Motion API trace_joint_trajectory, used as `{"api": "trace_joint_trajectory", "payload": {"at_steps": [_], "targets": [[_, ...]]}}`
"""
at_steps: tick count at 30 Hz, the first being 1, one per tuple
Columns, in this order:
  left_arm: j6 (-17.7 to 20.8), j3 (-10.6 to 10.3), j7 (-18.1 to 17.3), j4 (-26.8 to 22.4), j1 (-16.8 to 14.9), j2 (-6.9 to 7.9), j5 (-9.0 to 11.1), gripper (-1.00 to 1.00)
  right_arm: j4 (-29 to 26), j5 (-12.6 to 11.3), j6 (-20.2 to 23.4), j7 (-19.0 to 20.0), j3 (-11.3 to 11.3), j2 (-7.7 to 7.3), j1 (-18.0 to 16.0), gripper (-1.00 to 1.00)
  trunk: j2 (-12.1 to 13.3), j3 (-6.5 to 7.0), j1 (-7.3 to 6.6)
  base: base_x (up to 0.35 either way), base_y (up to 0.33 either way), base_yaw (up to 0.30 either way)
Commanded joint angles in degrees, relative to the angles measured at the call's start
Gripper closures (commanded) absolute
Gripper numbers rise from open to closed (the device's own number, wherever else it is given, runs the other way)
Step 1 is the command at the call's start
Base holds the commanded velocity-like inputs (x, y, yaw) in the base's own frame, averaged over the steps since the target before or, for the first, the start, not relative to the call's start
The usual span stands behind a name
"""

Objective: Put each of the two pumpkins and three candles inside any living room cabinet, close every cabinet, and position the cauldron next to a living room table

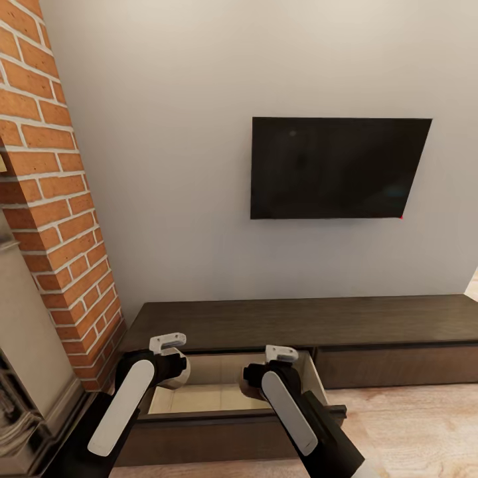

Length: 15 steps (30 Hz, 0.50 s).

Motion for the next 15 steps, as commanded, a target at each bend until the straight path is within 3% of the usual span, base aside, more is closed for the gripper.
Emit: {"api": "trace_joint_trajectory", "payload": {"at_steps": [1,10,15], "targets": [[0.2,-0.1,0.4,-0.1,-0.1,0.05,0.4,1.0,-0.3,-0.3,0.0,-1.1,0.4,0.46,-0.1,1.0,0.0,-0.07,0.0,0.0,0.0,0.0],[0.3,-0.7,-0.3,-0.1,-0.1,0.06,0.5,1.0,-0.4,-0.3,-0.3,-0.9,0.8,1.33,-0.1,1.0,0.0,-0.07,0.0,0.004,0.002,0.0],[0.3,-1.7,-0.3,-0.1,-0.1,0.05,0.4,1.0,-0.4,-0.5,-0.7,-0.8,0.8,1.34,-0.1,1.0,0.0,-0.07,0.0,0.128,0.025,0.0]]}}
